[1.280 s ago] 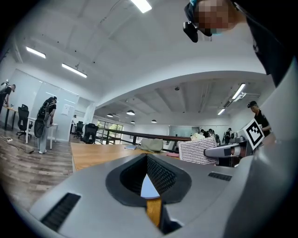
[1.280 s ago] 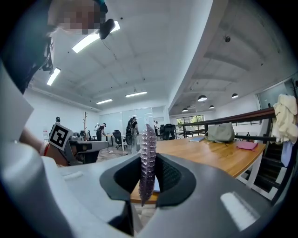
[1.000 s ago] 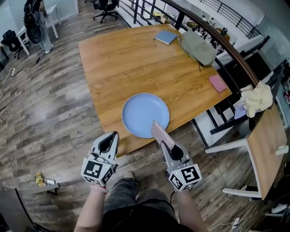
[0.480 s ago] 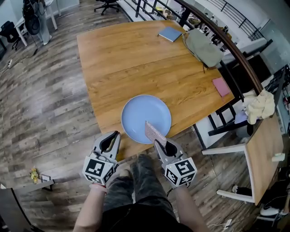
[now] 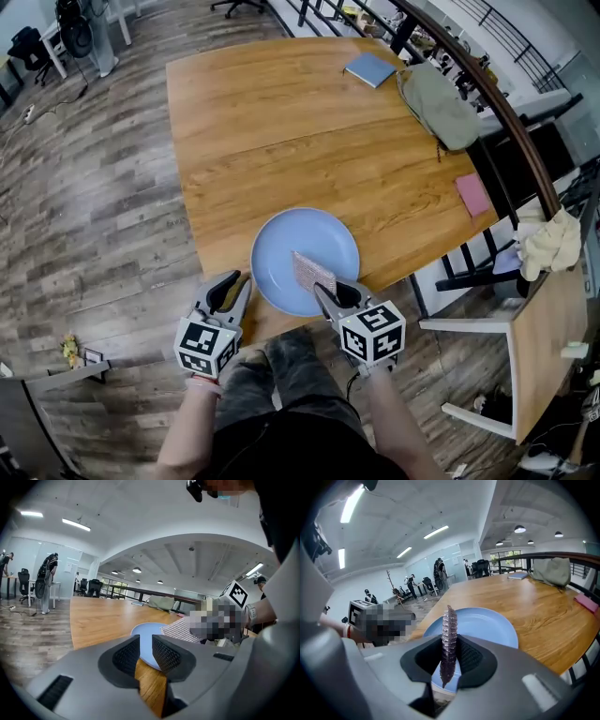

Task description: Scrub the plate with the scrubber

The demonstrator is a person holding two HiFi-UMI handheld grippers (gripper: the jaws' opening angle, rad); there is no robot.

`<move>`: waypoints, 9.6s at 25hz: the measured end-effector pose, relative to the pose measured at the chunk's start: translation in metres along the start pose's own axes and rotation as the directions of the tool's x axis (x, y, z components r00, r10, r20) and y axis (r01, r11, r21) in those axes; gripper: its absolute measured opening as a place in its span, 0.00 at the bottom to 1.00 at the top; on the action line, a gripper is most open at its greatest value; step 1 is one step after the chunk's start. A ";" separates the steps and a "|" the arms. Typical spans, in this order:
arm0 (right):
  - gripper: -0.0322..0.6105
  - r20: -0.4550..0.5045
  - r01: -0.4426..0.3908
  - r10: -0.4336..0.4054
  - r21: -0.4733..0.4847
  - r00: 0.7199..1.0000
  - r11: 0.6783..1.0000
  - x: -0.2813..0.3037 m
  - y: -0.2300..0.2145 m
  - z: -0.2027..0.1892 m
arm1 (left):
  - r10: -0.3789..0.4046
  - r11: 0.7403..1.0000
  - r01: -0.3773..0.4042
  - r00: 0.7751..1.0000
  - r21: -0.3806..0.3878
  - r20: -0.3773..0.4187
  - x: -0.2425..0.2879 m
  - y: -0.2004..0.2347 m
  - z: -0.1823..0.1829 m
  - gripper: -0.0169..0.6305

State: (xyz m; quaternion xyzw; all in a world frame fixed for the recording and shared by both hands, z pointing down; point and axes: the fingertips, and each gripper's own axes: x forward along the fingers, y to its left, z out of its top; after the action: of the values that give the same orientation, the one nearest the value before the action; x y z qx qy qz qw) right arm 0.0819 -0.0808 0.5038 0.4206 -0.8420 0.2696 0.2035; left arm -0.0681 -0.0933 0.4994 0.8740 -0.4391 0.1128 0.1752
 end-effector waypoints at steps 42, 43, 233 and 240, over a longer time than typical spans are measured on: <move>0.18 -0.585 -0.331 -0.049 -0.524 0.809 0.784 0.132 -0.019 0.004 | 0.025 0.988 -0.063 0.966 -0.138 -0.257 0.047 0.015 -0.047 0.14; 0.18 -0.579 -0.323 -0.057 -0.530 0.813 0.784 0.134 -0.022 0.006 | 0.027 0.988 -0.065 0.966 -0.139 -0.257 0.046 0.015 -0.047 0.14; 0.18 -0.557 -0.344 -0.130 -0.662 0.820 0.665 0.121 0.003 -0.020 | 0.131 0.972 -0.180 0.948 -0.148 -0.291 0.048 0.016 -0.045 0.12; 0.18 -0.510 -0.288 -0.164 -0.690 0.844 0.664 0.141 -0.022 0.005 | 0.133 0.973 -0.182 0.945 -0.143 -0.298 0.047 0.015 -0.049 0.12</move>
State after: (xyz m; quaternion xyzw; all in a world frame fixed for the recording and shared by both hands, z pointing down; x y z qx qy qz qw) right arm 0.0195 -0.1793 0.5868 0.1777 -0.8008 0.0141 0.5718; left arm -0.0541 -0.1160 0.5641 0.7923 -0.4859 0.2142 0.3004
